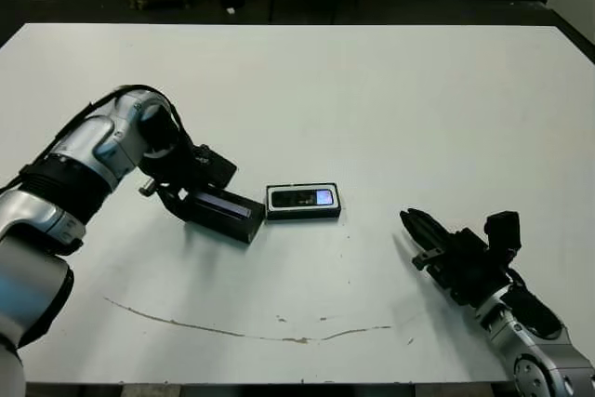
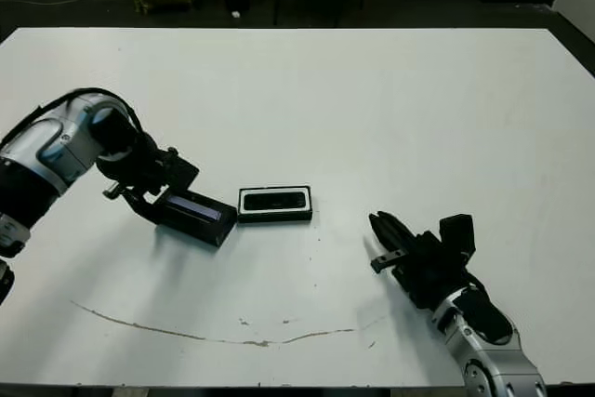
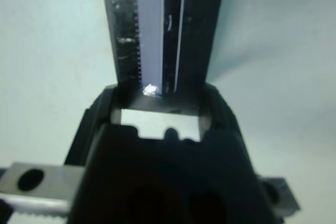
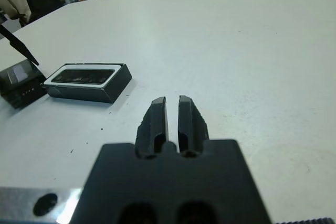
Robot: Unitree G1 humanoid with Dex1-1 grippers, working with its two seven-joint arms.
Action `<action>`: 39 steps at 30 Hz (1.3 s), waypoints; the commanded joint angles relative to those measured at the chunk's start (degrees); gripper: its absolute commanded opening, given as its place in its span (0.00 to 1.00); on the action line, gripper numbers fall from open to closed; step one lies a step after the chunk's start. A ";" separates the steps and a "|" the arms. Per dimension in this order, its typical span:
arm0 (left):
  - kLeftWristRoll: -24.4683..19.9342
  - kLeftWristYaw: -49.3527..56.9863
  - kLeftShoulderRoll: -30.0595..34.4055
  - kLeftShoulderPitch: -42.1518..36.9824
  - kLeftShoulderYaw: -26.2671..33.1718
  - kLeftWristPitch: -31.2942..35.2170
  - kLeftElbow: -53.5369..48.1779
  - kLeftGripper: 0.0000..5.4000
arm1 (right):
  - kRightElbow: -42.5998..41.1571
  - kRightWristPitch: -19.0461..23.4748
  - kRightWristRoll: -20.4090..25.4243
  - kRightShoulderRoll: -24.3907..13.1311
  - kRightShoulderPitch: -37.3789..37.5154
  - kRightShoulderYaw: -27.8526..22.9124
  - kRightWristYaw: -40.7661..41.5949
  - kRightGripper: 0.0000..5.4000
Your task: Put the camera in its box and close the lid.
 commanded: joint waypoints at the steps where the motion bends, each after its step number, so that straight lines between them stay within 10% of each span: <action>1: 0.49 -0.12 2.62 -1.72 0.61 -1.75 1.99 0.38 | 0.71 0.56 -0.74 -0.29 -0.32 0.27 -0.29 0.00; 19: -3.44 2.91 8.20 -4.26 8.12 -1.31 -0.11 0.38 | 2.53 1.08 -0.56 -0.12 -2.07 0.60 0.55 0.00; 27: -12.14 4.48 5.29 -3.52 15.74 13.16 -2.78 0.38 | 2.82 1.01 0.70 0.54 -2.22 0.21 0.56 0.00; 39: -11.95 6.19 5.68 5.13 11.77 39.49 -28.15 0.38 | -4.54 -0.76 5.29 6.05 0.80 -3.76 -5.04 0.00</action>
